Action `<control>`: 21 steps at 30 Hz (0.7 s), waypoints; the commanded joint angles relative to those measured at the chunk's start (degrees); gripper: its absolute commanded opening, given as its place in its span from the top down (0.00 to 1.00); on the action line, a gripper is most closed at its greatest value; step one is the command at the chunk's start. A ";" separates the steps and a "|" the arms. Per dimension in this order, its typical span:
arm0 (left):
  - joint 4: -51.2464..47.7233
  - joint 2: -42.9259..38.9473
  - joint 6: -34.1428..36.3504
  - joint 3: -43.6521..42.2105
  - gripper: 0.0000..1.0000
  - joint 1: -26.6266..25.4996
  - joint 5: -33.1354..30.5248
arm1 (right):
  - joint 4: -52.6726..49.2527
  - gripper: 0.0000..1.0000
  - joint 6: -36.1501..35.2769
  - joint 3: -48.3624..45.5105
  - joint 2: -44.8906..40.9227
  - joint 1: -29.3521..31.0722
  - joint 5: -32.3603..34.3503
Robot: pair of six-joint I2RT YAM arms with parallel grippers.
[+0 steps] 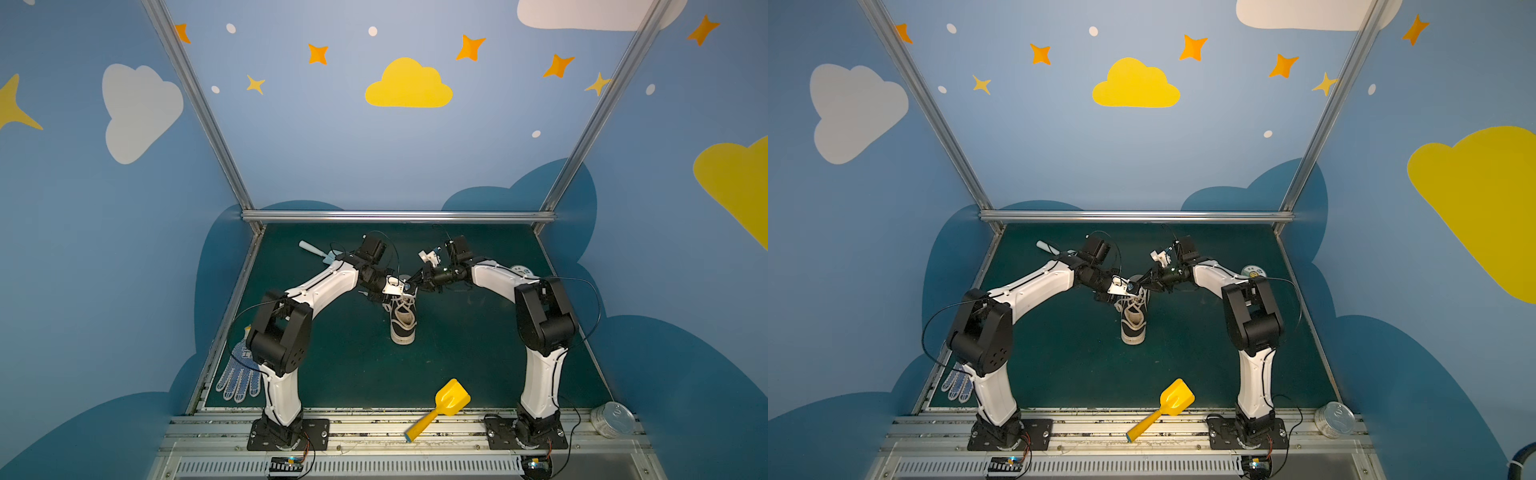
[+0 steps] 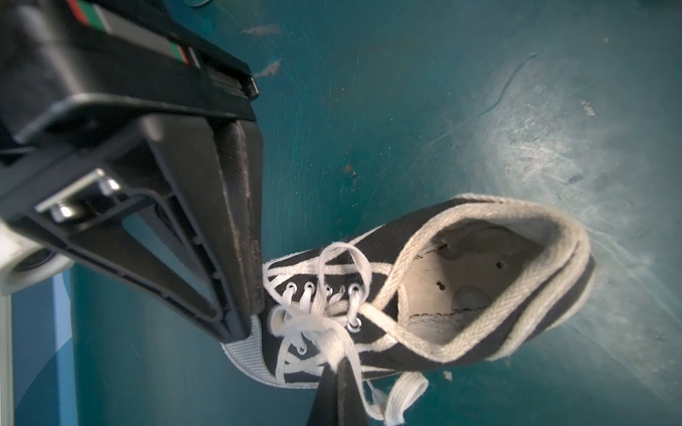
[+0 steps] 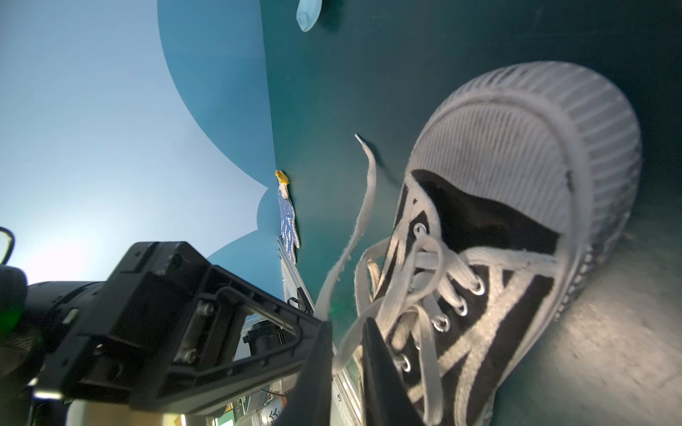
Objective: Tie the shoes
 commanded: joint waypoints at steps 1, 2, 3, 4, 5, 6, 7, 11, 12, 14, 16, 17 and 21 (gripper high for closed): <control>-1.66 0.59 -0.10 -0.10 0.97 -0.46 0.95 | 0.32 0.83 0.27 -1.34 -2.31 -0.72 -0.69; -1.57 0.68 -0.24 -0.15 0.97 -0.69 0.87 | 0.38 0.83 0.51 -1.78 -2.64 -0.98 -0.48; -1.65 0.93 -0.27 -0.14 0.97 -0.79 0.63 | 0.84 0.84 0.71 -2.59 -3.04 -1.26 -0.34; -1.78 1.07 -0.29 -0.06 0.97 -0.89 0.38 | 1.30 0.84 1.02 -3.36 -3.26 -1.53 -0.47; -2.02 1.30 -0.20 -0.04 0.97 -0.99 0.12 | 1.99 0.85 1.32 -4.24 -3.61 -1.89 -0.64; -2.01 1.42 -0.29 0.03 0.97 -1.15 -0.17 | 2.26 0.85 1.40 -4.87 -3.88 -2.12 -0.69; -2.20 1.54 -0.32 0.04 0.97 -1.26 -0.22 | 2.17 0.85 1.33 -5.45 -4.07 -2.30 -0.73; -2.54 2.37 -0.36 0.45 0.97 -1.78 -1.14 | 3.49 0.88 1.63 -8.85 -4.87 -2.96 -0.76; -2.83 2.62 -0.37 0.70 0.97 -1.94 -1.40 | 4.09 0.88 1.85 -9.65 -4.96 -3.11 -1.04; -3.44 3.19 -0.61 1.25 0.97 -2.14 -1.79 | 5.41 0.90 2.39 -10.94 -4.88 -3.20 -1.45; -4.31 3.73 -0.72 1.86 0.97 -2.14 -1.99 | 6.35 0.92 2.86 -11.87 -4.83 -3.14 -1.82; -4.47 4.03 -0.98 2.08 0.97 -2.22 -2.24 | 6.79 0.93 3.06 -12.25 -4.70 -3.19 -1.99; -4.21 4.62 -1.93 2.70 0.97 -2.33 -2.22 | 8.52 0.94 3.76 -13.19 -4.19 -2.97 -2.71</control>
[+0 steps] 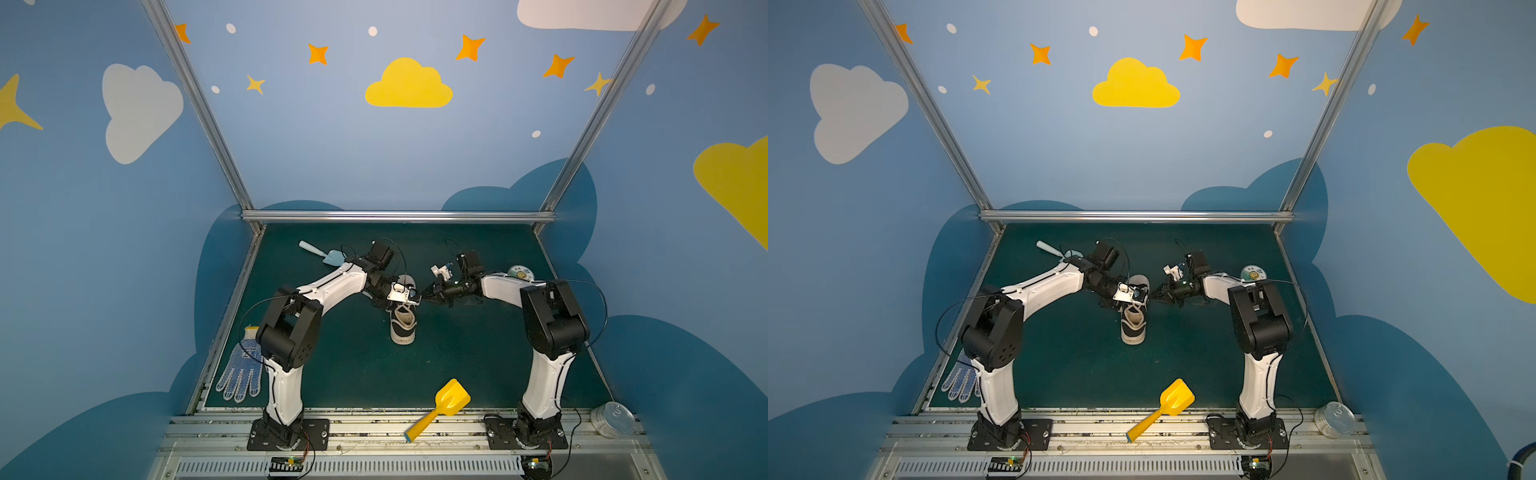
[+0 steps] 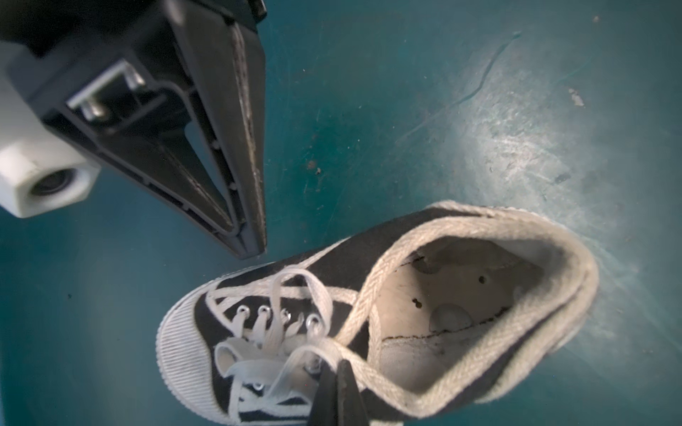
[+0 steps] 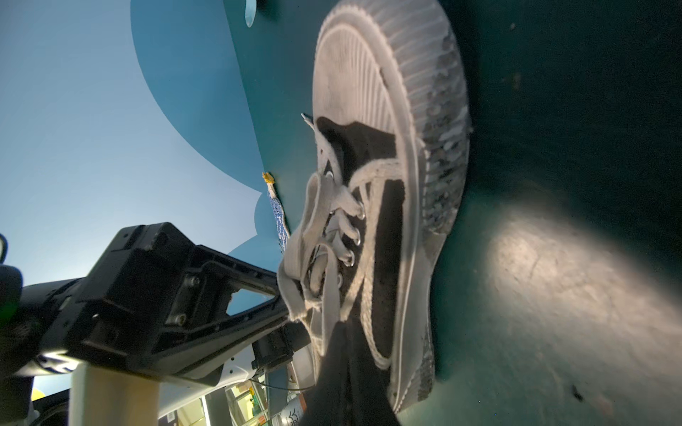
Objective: Tie the shoes
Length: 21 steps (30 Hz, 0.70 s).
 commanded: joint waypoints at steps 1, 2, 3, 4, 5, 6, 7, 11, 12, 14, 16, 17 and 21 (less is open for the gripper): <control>-2.02 0.77 -1.14 1.90 0.97 -0.16 0.02 | 3.12 0.95 0.90 -0.79 -1.15 0.28 -1.63; -2.06 1.04 -1.27 2.17 0.97 -0.14 0.04 | 3.65 0.95 1.17 -1.08 -1.06 0.36 -1.72; -2.06 1.25 -1.59 2.53 0.97 -0.17 0.08 | 4.11 0.95 1.40 -1.35 -0.95 0.44 -1.82; -2.02 1.42 -1.91 2.79 0.97 -0.13 0.09 | 4.37 0.95 1.51 -1.60 -0.87 0.47 -1.81; -1.90 1.50 -2.15 2.95 0.97 -0.15 0.23 | 4.64 0.95 1.61 -1.86 -0.78 0.53 -1.89; -1.44 1.51 -2.56 3.00 0.97 -0.13 0.31 | 4.87 0.95 1.72 -2.07 -0.59 0.53 -1.99; -1.11 1.45 -2.68 2.94 0.97 -0.15 0.32 | 5.17 0.95 1.85 -2.25 -0.50 0.51 -2.08; -0.55 1.29 -2.73 3.25 0.97 -0.15 0.31 | 6.25 0.95 2.32 -2.63 0.07 0.70 -2.49; -0.65 1.45 -2.64 3.45 0.97 -0.24 0.27 | 6.57 0.95 2.50 -2.60 0.29 0.82 -2.65; -0.95 1.76 -2.64 3.74 0.97 -0.15 0.41 | 6.78 0.95 2.55 -2.58 0.61 1.04 -2.69; -1.40 2.24 -2.63 4.08 0.97 -0.23 0.27 | 7.21 0.95 2.81 -2.76 0.91 1.14 -2.69; -1.68 2.48 -2.62 4.30 0.97 -0.24 0.33 | 7.46 0.95 2.92 -2.99 1.07 1.23 -2.69; -1.80 2.74 -2.68 4.58 0.97 -0.33 0.45 | 7.94 0.95 3.19 -3.84 1.39 1.32 -2.34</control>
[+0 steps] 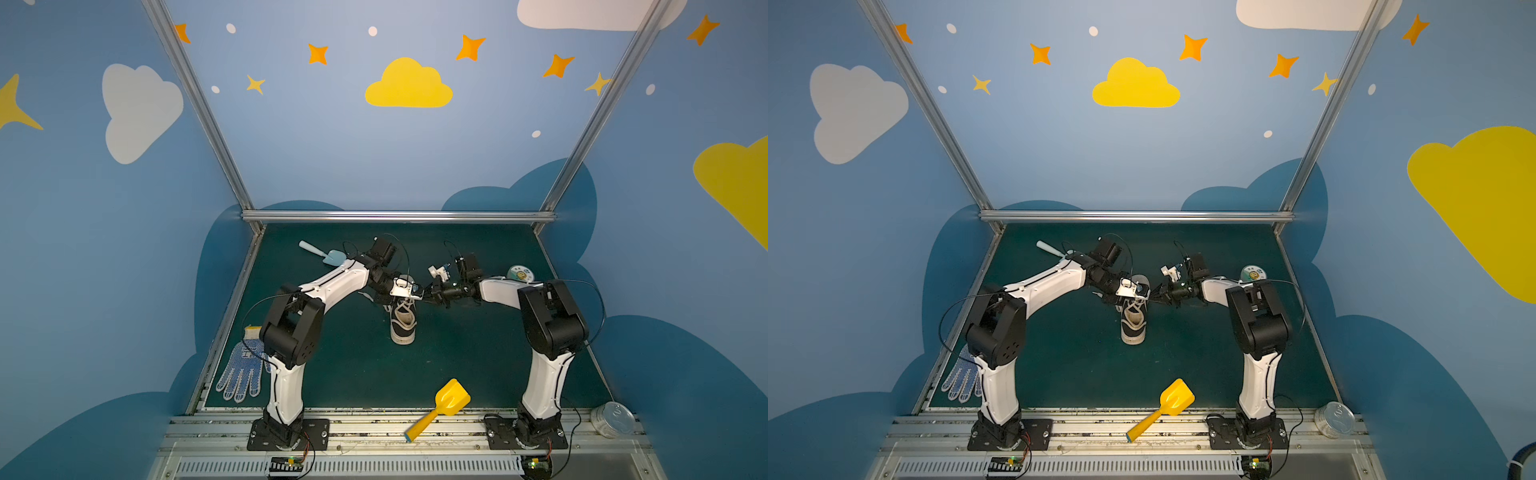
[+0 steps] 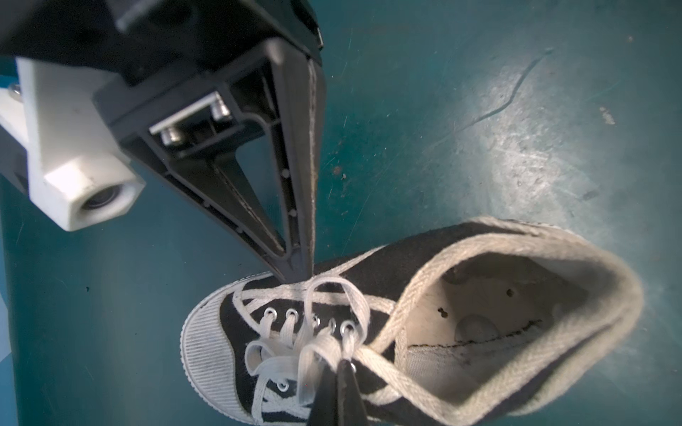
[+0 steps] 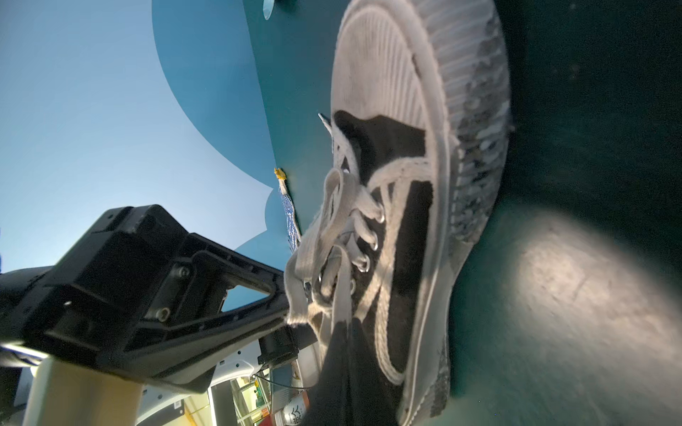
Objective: Tie the shoes
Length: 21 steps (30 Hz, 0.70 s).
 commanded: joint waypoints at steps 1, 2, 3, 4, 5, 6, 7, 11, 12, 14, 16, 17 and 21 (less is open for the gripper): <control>-1.66 1.45 -0.54 1.32 0.97 -0.26 0.73 | 1.13 0.95 0.33 -1.44 1.28 0.35 -0.60; -1.92 1.68 -0.52 1.50 0.97 -0.28 0.62 | 1.13 0.95 0.33 -1.47 1.44 0.34 -0.59; -2.14 1.88 -0.61 1.62 0.97 -0.32 0.67 | 1.06 0.95 0.29 -1.47 1.59 0.43 -0.52; -2.51 2.12 -0.52 1.84 0.97 -0.36 0.62 | 1.01 0.95 0.24 -1.52 1.79 0.43 -0.54; -2.83 2.32 -0.40 2.08 0.97 -0.42 0.43 | 1.31 0.95 0.33 -1.62 1.94 0.43 -0.67; -3.13 2.50 -0.43 2.19 0.97 -0.46 0.46 | 1.52 0.95 0.41 -1.77 2.00 0.51 -0.90; -3.27 2.52 -0.42 2.20 0.97 -0.50 0.39 | 1.81 0.95 0.50 -1.74 2.16 0.59 -1.16; -3.45 2.49 -0.40 1.92 0.97 -0.47 0.30 | 2.27 0.95 0.68 -2.08 2.20 0.87 -1.47; -3.36 2.41 -0.49 1.86 0.97 -0.46 0.26 | 2.23 0.95 0.68 -2.19 2.17 0.87 -1.43; -3.26 2.32 -0.65 1.71 0.97 -0.46 0.14 | 2.03 0.94 0.66 -2.50 2.06 0.70 -0.70; -3.27 2.20 -0.69 1.69 0.97 -0.46 -0.06 | 2.08 0.93 0.97 -3.19 1.50 0.45 0.42; -3.26 2.12 -0.70 1.70 0.97 -0.46 -0.07 | 2.43 0.93 1.09 -3.39 1.28 0.43 0.49; -3.28 1.99 -0.66 1.62 0.97 -0.46 -0.27 | 2.26 0.92 1.12 -3.23 1.20 0.38 0.05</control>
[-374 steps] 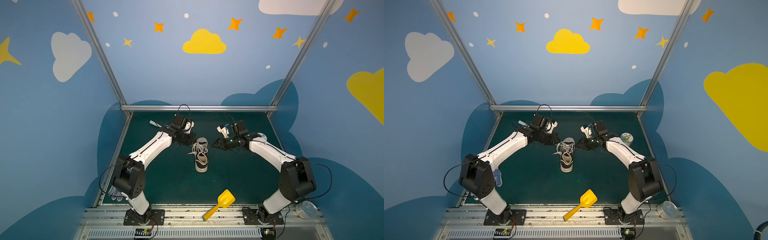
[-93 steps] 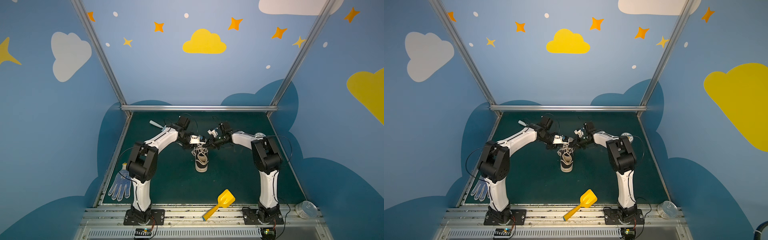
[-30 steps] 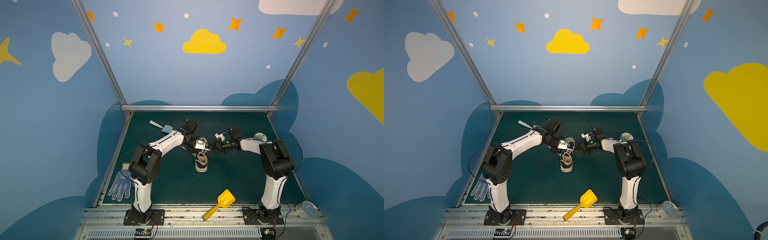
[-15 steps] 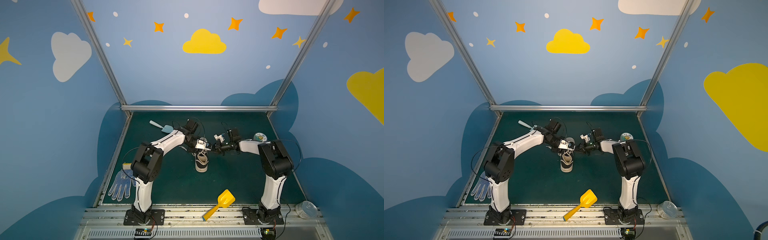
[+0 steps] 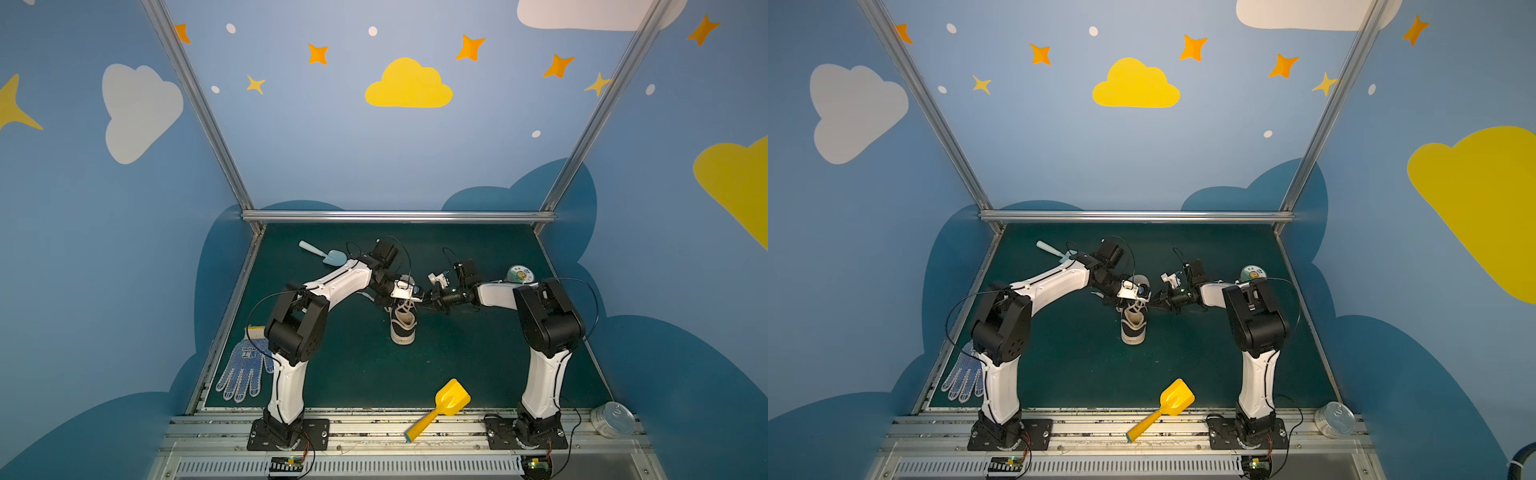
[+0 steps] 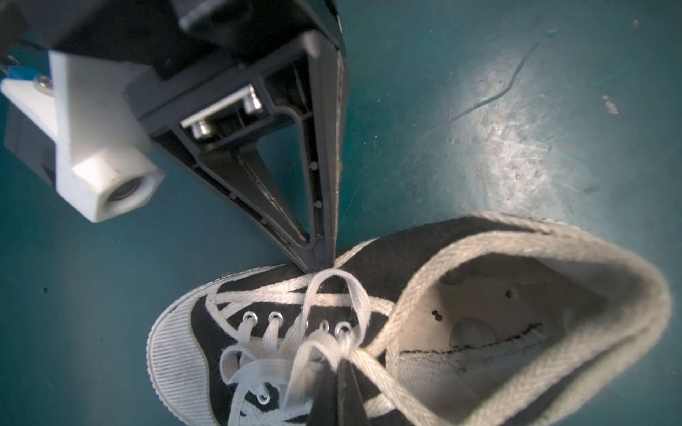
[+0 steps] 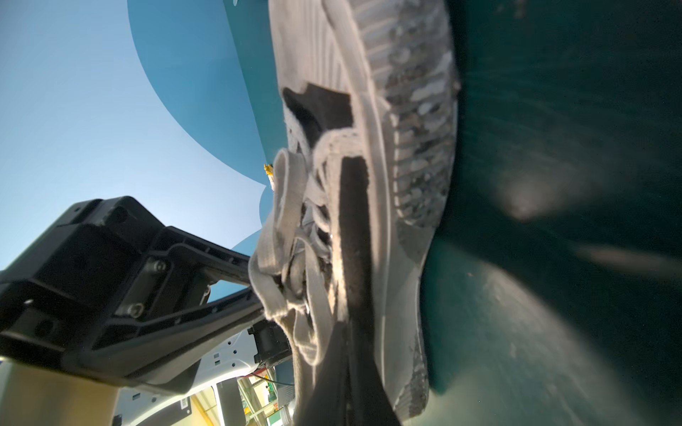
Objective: Tie the shoes
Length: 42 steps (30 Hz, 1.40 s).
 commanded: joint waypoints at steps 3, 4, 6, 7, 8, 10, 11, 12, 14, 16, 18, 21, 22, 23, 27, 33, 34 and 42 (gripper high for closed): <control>-1.57 -0.24 -0.36 0.44 0.97 -0.25 0.30 | -0.07 0.93 -0.42 -0.08 0.08 0.55 -0.67; -1.57 -0.33 -0.29 0.39 0.97 -0.22 0.27 | -0.05 0.93 -0.52 0.03 0.17 0.80 -0.92; -1.40 -0.47 -0.48 0.36 0.97 -0.21 0.33 | 0.21 0.93 -0.44 0.20 0.33 1.23 -1.44; -1.40 -0.51 -0.47 0.29 0.97 -0.21 0.33 | 0.29 0.93 -0.46 0.37 0.31 1.39 -1.77; -1.44 -0.50 -0.44 0.29 0.97 -0.22 0.29 | 0.31 0.93 -0.46 0.62 0.22 1.51 -2.02; -1.40 -0.64 -0.47 0.13 0.97 -0.22 0.30 | 0.62 0.93 -0.44 1.06 0.09 1.70 -2.84; -1.46 -0.59 -0.54 0.16 0.97 -0.26 0.30 | 0.81 0.93 -0.31 1.24 0.01 1.79 -3.11; -1.46 -0.59 -0.57 0.19 0.97 -0.21 0.21 | 1.26 0.93 -0.13 1.24 -0.09 1.82 -3.50; -1.39 -0.68 -0.57 0.08 0.97 -0.22 0.10 | 2.23 0.93 0.57 1.34 -0.26 1.86 -4.16; -1.22 -0.86 -0.57 -0.05 0.97 -0.13 0.09 | 4.08 0.93 1.74 1.10 -0.24 1.87 -4.90; -1.22 -0.94 -0.52 -0.18 0.97 -0.13 0.11 | 5.77 0.93 3.03 0.78 -0.09 1.92 -5.34; -1.13 -1.12 -0.62 -0.38 0.97 -0.13 0.26 | 7.70 0.93 4.55 -0.04 0.00 1.62 -5.27; -0.97 -1.27 -0.71 -0.62 0.97 -0.13 0.35 | 7.18 0.93 4.62 -0.15 0.09 1.43 -4.87; -0.80 -1.29 -0.83 -0.75 0.97 -0.14 0.29 | 6.43 0.93 4.42 -0.22 0.17 1.35 -4.41; -0.78 -1.71 -0.69 -1.31 0.97 -0.04 0.03 | 4.95 0.93 3.77 -1.01 0.30 1.22 -2.81; -0.65 -2.13 -1.05 -1.64 0.97 0.27 -0.15 | 4.50 0.92 4.11 -1.35 1.44 1.11 -2.09; -0.60 -2.17 -1.12 -1.69 0.97 0.32 -0.13 | 4.54 0.92 4.17 -1.38 1.53 1.05 -2.09; -0.37 -2.17 -1.16 -1.28 0.97 0.31 -0.05 | 3.69 0.92 3.83 -0.76 2.25 1.24 -3.20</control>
